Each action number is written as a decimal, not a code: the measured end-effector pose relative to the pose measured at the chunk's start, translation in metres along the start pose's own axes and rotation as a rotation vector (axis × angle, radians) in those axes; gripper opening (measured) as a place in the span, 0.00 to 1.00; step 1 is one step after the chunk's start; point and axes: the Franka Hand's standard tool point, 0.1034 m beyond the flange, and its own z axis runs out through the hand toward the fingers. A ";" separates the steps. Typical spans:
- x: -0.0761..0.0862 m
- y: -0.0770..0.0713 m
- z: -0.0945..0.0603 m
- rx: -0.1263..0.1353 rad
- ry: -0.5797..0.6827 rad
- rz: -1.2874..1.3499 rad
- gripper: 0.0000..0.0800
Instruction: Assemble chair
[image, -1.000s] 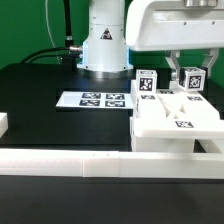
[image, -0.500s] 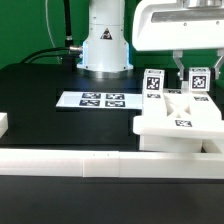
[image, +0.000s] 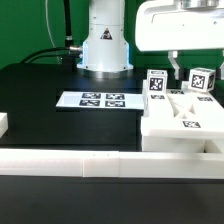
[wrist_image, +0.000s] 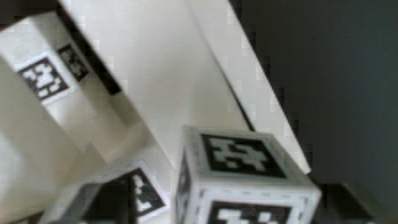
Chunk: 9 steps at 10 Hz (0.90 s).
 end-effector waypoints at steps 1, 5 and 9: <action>-0.001 -0.003 -0.002 -0.005 -0.014 -0.011 0.74; 0.001 -0.013 -0.006 -0.003 -0.016 -0.334 0.81; 0.005 -0.006 -0.003 -0.002 -0.017 -0.634 0.81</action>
Offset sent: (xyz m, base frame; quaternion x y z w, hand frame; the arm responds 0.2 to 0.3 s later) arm 0.0117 0.0124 0.0046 0.0048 -0.0291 -0.1818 0.9829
